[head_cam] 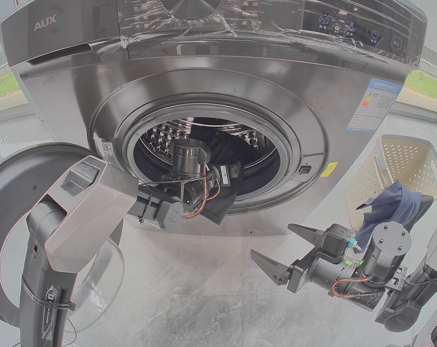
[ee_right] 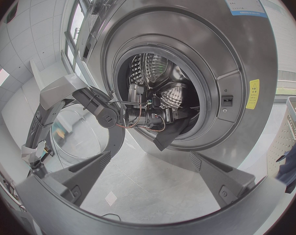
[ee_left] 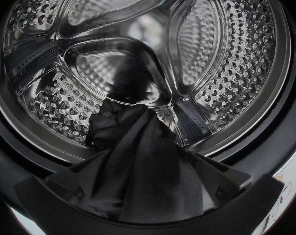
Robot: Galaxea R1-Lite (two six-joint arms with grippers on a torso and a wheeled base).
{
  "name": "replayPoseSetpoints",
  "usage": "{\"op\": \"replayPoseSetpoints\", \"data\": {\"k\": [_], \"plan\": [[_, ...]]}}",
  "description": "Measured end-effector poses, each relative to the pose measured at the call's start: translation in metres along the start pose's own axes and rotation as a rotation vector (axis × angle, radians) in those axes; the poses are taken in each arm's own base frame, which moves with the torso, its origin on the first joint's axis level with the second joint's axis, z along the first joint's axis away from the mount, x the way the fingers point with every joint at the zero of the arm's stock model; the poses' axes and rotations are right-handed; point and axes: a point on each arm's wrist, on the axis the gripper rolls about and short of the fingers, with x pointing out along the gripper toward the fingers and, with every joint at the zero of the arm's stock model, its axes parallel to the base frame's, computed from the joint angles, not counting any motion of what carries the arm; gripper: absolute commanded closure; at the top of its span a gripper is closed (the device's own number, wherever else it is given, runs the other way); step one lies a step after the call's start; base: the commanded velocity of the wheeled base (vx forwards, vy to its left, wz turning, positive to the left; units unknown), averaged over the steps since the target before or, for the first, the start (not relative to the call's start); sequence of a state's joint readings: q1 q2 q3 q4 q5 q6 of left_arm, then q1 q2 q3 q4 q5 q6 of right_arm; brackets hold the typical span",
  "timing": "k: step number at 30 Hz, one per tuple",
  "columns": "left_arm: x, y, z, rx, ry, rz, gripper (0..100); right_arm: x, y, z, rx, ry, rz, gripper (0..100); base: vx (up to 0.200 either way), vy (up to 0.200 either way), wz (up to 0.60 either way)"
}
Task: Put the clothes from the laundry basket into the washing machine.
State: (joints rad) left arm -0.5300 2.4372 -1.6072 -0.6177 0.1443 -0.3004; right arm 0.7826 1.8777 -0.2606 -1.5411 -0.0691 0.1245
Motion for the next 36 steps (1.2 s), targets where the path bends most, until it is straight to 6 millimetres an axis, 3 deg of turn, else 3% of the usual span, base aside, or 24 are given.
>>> {"op": "replayPoseSetpoints", "data": {"k": [7, 23, 28, 29, 36], "plan": [[0.001, 0.001, 0.004, -0.001, -0.009, 0.001, 100, 0.000, 0.000, 0.000, 0.000, 0.001, -0.001, 0, 0.000, 0.000, 0.00], [0.022, -0.013, 0.053, -0.075, -0.310, -0.046, 100, 0.000, 0.000, 0.000, 0.000, 0.001, -0.001, 0, 0.000, 0.000, 0.00], [0.033, -0.004, 0.048, -0.081, -0.331, -0.019, 100, 0.000, 0.000, 0.000, 0.000, 0.001, -0.001, 0, 0.000, 0.000, 0.00], [0.034, -0.003, 0.047, -0.081, -0.330, -0.017, 0, 0.000, 0.000, 0.000, 0.000, 0.001, -0.001, 0, 0.000, 0.000, 0.00], [0.025, -0.001, 0.039, -0.067, -0.250, -0.003, 0, 0.000, 0.000, 0.000, 0.000, 0.001, -0.001, 0, 0.000, 0.000, 0.00]]}}
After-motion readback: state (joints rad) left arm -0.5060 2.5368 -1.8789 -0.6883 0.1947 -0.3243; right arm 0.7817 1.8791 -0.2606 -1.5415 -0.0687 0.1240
